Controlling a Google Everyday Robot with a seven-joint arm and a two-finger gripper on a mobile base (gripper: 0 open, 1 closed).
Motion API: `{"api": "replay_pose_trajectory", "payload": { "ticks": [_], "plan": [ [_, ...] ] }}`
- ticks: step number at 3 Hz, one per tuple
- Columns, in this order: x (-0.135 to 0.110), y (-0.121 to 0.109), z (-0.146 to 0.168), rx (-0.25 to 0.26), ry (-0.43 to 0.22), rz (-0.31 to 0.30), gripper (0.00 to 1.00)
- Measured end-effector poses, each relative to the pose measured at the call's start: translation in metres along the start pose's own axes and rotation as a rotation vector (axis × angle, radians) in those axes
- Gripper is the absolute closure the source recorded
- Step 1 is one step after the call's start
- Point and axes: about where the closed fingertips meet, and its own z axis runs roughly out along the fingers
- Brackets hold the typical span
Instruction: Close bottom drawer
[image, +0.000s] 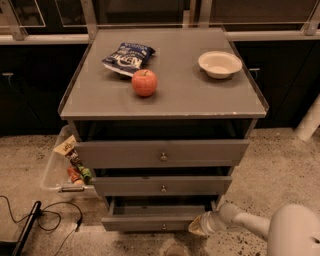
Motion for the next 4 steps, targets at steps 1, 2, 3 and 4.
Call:
{"api": "replay_pose_trajectory", "payload": {
  "ticks": [1, 2, 3, 4],
  "plan": [
    [-0.0002, -0.0038, -0.0019, 0.011, 0.002, -0.001, 0.81],
    [-0.0003, -0.0038, -0.0019, 0.011, 0.002, -0.001, 0.58],
    [-0.0003, -0.0038, -0.0019, 0.011, 0.002, -0.001, 0.35],
    [-0.0003, -0.0038, -0.0019, 0.011, 0.002, -0.001, 0.12]
  ]
}}
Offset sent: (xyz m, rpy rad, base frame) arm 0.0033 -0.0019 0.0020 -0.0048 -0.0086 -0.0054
